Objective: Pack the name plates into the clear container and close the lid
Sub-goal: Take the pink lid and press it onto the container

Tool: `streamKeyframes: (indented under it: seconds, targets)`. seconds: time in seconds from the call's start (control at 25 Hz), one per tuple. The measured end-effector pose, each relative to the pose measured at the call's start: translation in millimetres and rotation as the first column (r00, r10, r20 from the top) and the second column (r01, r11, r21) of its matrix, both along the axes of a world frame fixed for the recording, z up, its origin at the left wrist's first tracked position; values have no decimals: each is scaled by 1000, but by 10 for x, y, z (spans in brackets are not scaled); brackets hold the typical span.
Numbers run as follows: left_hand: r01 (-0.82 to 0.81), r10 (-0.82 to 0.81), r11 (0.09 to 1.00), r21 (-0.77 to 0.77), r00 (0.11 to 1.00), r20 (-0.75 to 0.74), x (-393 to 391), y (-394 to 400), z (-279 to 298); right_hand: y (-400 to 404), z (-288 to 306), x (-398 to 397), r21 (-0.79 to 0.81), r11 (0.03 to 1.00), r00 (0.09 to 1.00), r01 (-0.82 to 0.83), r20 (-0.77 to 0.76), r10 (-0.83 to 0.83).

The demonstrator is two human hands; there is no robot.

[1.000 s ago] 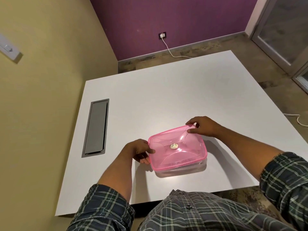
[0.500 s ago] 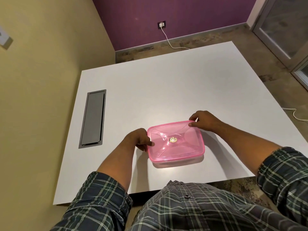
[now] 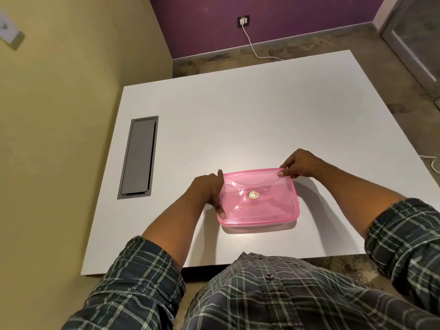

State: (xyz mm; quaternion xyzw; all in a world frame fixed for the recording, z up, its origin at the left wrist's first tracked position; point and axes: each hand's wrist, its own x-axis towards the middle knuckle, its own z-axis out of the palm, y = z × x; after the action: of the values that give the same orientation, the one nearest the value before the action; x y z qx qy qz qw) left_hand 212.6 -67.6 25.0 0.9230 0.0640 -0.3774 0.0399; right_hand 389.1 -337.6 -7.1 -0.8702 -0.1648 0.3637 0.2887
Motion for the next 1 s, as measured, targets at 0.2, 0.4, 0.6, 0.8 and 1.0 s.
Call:
streamKeyframes:
  seconds: [0.2,0.4,0.6,0.8,1.0]
  targets:
    - [9,-11,999,36,998,62,-24,-41,-75,26,17,78,-7,1000,997,11,-70,-12]
    - [-8,5,1000,24,993,115,-144,-24,-158,33,12,134,-8,1000,996,-10,-93,9]
    - [-15,8,999,50,991,131,-123,-68,-122,21,42,201,26,999,977,22,-212,-16]
    - [35,-50,994,105,989,142,-111,-76,-132,-49,43,131,2,989,941,145,-310,-138]
    - [54,-66,994,99,991,117,-74,-59,-139,26,57,138,-100,984,946,148,-277,-170]
